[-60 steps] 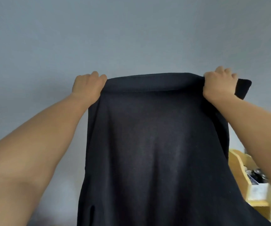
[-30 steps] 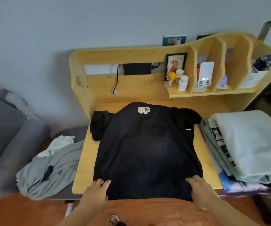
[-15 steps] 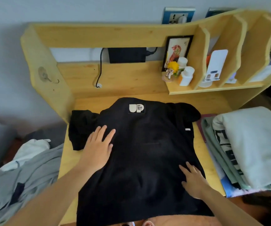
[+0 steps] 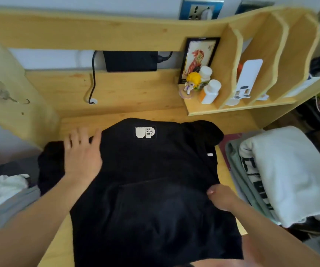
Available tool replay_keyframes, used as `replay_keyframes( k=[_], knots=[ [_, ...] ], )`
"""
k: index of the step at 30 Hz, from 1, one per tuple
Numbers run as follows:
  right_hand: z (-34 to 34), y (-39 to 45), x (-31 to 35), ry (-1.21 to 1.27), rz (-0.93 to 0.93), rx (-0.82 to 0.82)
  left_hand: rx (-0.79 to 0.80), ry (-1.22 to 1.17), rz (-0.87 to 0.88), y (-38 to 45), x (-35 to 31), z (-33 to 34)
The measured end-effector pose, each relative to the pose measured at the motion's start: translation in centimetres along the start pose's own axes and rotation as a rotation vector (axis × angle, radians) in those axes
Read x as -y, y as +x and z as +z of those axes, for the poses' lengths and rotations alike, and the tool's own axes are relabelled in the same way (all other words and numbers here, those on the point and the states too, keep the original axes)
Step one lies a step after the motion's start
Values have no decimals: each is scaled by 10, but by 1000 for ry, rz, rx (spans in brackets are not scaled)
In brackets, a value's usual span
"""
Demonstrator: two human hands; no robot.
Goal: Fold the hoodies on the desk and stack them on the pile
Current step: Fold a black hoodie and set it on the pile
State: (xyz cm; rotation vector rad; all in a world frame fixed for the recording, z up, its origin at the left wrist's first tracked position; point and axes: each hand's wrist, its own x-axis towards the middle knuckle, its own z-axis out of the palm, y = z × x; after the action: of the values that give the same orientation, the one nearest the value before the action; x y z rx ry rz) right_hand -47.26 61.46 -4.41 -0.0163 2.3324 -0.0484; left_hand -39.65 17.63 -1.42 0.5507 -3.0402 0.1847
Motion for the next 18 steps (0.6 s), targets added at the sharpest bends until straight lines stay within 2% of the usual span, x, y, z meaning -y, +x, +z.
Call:
replay_keyframes(
  k=[2, 3, 6, 7, 9, 11, 15, 18],
  knots=[
    [-26, 17, 0, 143, 126, -247, 105, -147, 184, -34, -59, 6],
    [-36, 27, 0, 226, 188, -307, 202, -210, 190, -52, -83, 11],
    [-43, 53, 10, 488, 298, -252, 612, -315, 16, -105, -121, 42],
    [-42, 60, 15, 595, 289, -212, 689, -328, -18, -121, -126, 48],
    [-36, 65, 24, 796, 235, -99, 745, -349, -61, -141, -125, 56],
    [-44, 51, 30, 811, 92, -98, 799, -363, -94, -139, -121, 54],
    [-113, 4, -11, 640, -121, -497, 926, -382, -164, -115, -131, 42],
    [-185, -21, -76, 638, -107, -778, 946, -293, -189, -108, -142, 37]
  ],
)
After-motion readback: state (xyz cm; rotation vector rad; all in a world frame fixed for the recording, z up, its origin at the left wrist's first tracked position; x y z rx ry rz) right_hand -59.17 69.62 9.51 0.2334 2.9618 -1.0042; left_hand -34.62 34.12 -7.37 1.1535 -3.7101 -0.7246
